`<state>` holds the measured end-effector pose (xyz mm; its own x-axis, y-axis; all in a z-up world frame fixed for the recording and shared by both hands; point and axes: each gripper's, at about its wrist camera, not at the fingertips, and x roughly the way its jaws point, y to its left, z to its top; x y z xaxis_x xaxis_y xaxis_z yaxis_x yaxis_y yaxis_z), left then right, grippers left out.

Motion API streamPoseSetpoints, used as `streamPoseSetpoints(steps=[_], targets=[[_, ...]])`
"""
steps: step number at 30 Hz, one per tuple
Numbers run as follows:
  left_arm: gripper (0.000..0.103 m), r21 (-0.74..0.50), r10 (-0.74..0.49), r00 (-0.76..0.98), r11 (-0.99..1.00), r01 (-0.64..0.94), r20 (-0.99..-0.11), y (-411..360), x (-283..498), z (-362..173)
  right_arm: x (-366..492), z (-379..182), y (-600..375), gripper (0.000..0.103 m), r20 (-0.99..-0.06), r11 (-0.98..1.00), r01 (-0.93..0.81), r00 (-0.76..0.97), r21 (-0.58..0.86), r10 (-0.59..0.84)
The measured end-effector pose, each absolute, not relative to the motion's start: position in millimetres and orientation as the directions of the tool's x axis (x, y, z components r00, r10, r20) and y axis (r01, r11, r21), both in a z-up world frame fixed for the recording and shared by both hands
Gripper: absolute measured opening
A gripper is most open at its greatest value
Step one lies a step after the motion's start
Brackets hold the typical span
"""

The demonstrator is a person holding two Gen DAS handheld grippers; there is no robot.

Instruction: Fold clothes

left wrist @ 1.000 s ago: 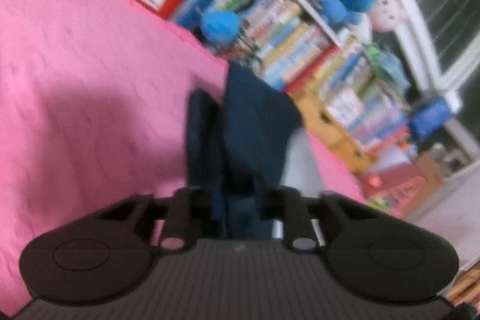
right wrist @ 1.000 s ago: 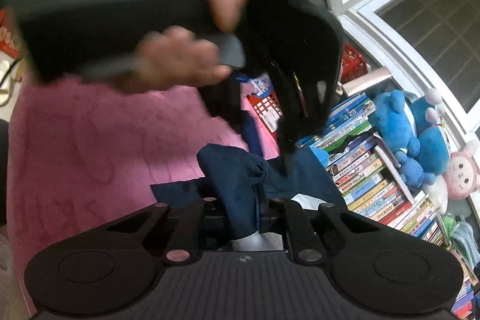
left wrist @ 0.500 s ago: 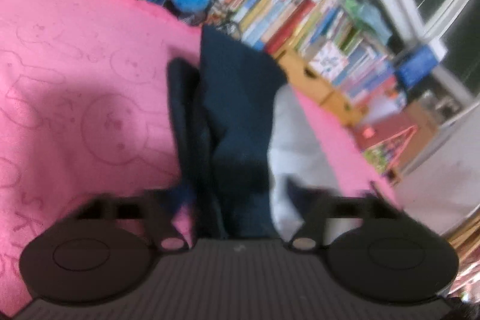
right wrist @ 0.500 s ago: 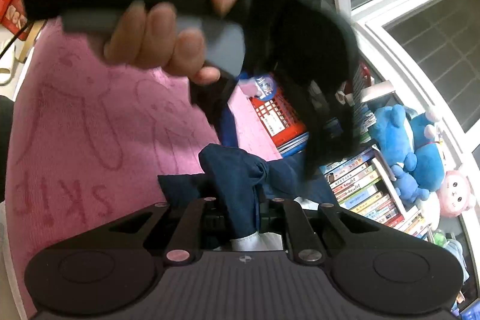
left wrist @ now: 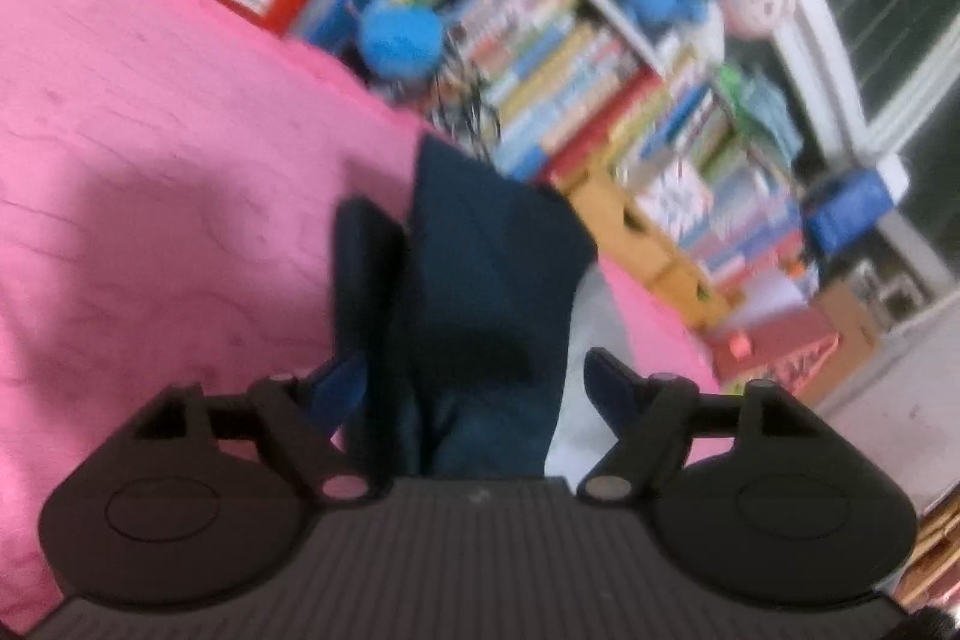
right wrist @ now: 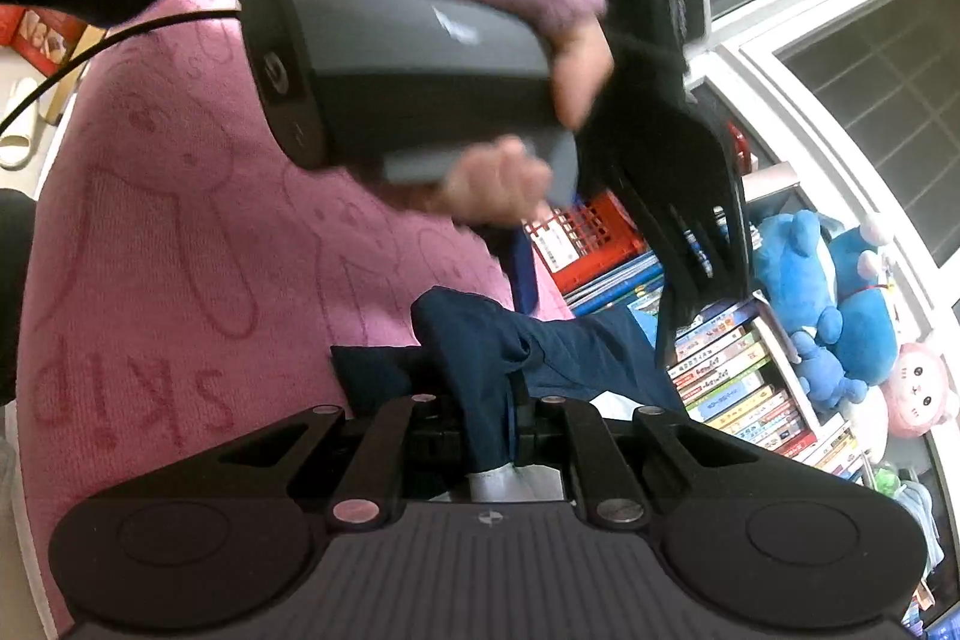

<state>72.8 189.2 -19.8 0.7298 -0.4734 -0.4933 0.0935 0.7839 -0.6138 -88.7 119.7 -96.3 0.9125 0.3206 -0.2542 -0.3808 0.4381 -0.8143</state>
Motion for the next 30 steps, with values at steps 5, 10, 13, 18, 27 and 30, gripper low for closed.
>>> streamPoseSetpoints(steps=[5,10,13,18,27,30], targets=[[0.019,-0.562,-0.405,0.763,0.824,0.067,-0.503,191,108,-18,-85,-95,118,0.012,-0.261,0.441,-0.388,0.910,-0.810,0.321],[0.013,-0.444,-0.242,0.807,0.896,-0.028,-0.539,201,140,-20,-87,-97,117,0.012,-0.264,0.433,-0.392,0.907,-0.811,0.328],[0.010,-0.341,-0.122,0.808,0.934,-0.102,-0.577,206,148,-15,-88,-96,117,0.012,-0.268,0.435,-0.398,0.905,-0.808,0.330],[0.024,-0.263,-0.129,0.852,0.965,-0.010,-0.508,201,101,10,-100,-97,117,0.012,-0.279,0.438,-0.409,0.901,-0.800,0.332],[0.059,-0.498,-0.285,0.817,0.867,-0.003,-0.501,209,46,9,-85,-29,28,0.079,-0.493,0.608,-0.790,0.560,-0.078,0.665],[0.059,-0.576,-0.324,0.803,0.817,-0.029,-0.501,216,47,-1,-81,-15,-24,0.080,-0.457,0.606,-0.789,0.506,0.096,0.731]])
